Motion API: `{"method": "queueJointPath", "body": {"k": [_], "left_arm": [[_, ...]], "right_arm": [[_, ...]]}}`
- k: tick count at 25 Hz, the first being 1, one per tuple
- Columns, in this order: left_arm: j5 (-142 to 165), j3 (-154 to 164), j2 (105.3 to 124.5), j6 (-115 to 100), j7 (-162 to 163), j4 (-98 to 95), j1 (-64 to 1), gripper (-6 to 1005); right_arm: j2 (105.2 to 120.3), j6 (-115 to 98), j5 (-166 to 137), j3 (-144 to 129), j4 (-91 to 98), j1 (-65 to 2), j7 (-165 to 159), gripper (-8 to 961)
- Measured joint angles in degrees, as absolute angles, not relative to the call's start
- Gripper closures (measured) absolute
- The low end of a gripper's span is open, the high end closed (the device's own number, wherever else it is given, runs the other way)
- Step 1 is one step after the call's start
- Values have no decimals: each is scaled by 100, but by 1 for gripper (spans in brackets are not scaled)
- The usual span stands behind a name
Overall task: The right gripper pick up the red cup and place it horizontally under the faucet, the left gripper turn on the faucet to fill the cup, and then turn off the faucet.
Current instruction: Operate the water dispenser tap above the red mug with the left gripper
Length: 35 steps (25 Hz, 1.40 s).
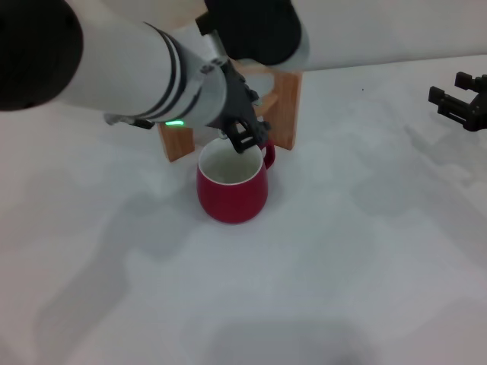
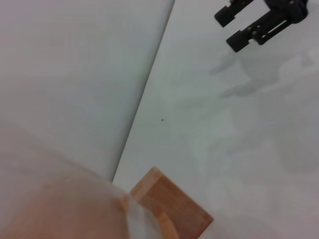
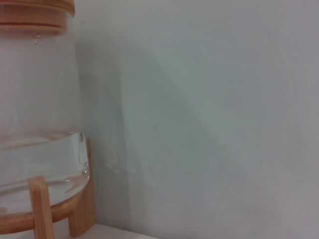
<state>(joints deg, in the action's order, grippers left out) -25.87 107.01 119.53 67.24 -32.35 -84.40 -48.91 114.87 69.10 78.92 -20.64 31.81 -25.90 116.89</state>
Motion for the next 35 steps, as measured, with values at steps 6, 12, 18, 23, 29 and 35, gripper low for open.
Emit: {"method": "queueJointPath", "body": {"k": [6,12,18,23,29,35], "left_arm": [[-2605,10903,11957,6782,-3213,-8700,-4747,602],[-2607,10895,11962,6821,-3195,-8694,-4719,602],[-2592,10788,11962,6709,-3260,-8376,-4808,601],[-2637,10797,11962,6628,-3348,-8372,-4813,601],[-2651,10794,11962,6586,-3375,-8290,-4874,602],[-2617,10786,11962,6486,-3363,-8220,-4905,602]], "right_arm": [[11487,6903,7892,-2053,3181,-2593,11689,362],[11487,6899,7892,-2065,3174,-2615,11685,362],[11487,6899,7892,-2065,3173,-2619,11676,362],[11487,6897,7892,-2035,3172,-2623,11674,362],[11487,6869,7892,-2048,3172,-2622,11677,362],[11487,6819,7892,-2064,3172,-2627,11684,362]]}}
